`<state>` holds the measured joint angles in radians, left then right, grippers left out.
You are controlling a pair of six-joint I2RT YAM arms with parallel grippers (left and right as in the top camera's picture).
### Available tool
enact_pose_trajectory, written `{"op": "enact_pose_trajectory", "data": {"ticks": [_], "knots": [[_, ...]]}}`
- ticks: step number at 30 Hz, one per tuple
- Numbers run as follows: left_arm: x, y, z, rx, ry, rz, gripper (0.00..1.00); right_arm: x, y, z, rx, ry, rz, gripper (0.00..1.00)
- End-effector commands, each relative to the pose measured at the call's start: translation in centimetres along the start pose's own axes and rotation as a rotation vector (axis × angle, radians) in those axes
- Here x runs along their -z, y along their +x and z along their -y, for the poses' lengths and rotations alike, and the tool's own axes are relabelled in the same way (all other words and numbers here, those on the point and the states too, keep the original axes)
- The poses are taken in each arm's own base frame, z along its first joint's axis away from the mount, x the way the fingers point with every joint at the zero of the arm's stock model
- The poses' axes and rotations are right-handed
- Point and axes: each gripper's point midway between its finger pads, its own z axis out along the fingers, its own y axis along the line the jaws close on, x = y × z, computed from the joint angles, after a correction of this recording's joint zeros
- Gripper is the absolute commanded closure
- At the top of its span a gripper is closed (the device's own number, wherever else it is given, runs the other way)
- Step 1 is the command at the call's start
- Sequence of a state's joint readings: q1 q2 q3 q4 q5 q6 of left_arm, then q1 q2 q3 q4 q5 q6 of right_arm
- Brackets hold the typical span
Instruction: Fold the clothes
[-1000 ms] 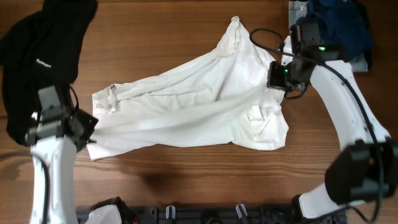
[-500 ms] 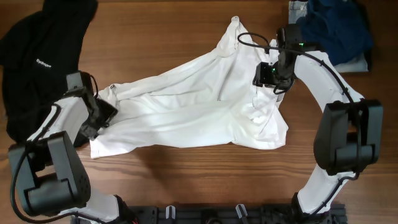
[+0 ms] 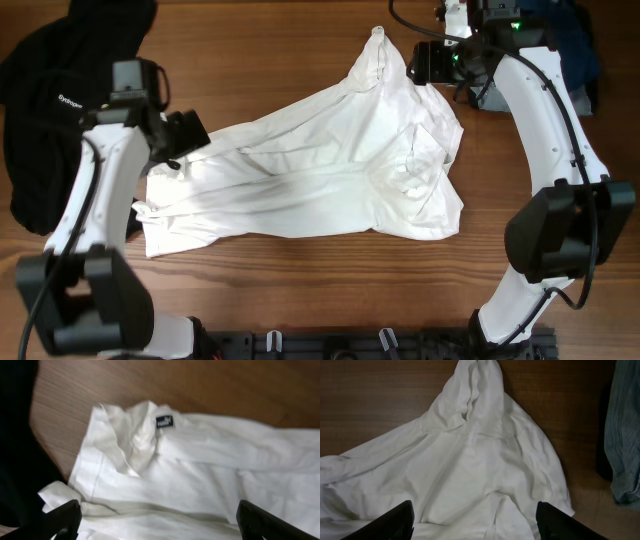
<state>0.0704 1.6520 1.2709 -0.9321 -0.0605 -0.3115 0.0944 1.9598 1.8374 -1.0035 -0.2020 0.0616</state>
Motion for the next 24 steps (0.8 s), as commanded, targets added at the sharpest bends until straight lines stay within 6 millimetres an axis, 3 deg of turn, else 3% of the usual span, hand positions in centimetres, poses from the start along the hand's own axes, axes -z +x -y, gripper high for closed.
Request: {"op": "enact_pose_trajectory", "data": {"ticks": [1, 4, 8, 9, 11, 14, 16, 19, 22, 24], "knots": [[-2.9, 1.3, -1.6, -0.079, -0.129, -0.087, 0.17, 0.7, -1.0, -0.3, 0.04, -0.013, 0.035, 0.21], [-5.8, 1.3, -2.8, -0.132, -0.17, -0.137, 0.22, 0.7, -1.0, -0.4, 0.042, -0.017, 0.038, 0.21], [-7.3, 0.0, -3.0, -0.134, -0.162, -0.105, 0.24, 0.6, -1.1, -0.4, 0.042, -0.017, 0.039, 0.21], [-7.4, -0.4, -2.9, -0.132, -0.157, -0.091, 0.3, 0.6, -1.1, -0.4, 0.042, -0.018, 0.04, 0.21], [-7.5, -0.9, -2.7, -0.129, -0.151, -0.071, 0.57, 0.6, -1.2, -0.4, 0.042, -0.018, 0.043, 0.21], [-8.0, -1.2, -2.4, -0.126, -0.144, -0.059, 0.85, 0.6, -1.3, -0.4, 0.041, -0.018, 0.047, 0.22], [-8.1, -1.3, -2.4, -0.126, -0.142, -0.054, 0.92, 0.6, -1.3, -0.4, 0.042, -0.018, 0.05, 0.22], [-8.2, -1.0, -2.5, -0.127, -0.145, -0.062, 0.9, 0.6, -1.5, -0.4, 0.044, -0.019, 0.058, 0.22], [-8.7, 0.0, -2.8, -0.13, -0.152, -0.087, 0.74, 0.6, -1.6, -0.4, 0.045, -0.019, 0.061, 0.23], [-9.1, 0.5, -3.0, -0.131, -0.155, -0.094, 0.69, 0.6, -1.6, -0.4, 0.045, -0.019, 0.061, 0.22]]}}
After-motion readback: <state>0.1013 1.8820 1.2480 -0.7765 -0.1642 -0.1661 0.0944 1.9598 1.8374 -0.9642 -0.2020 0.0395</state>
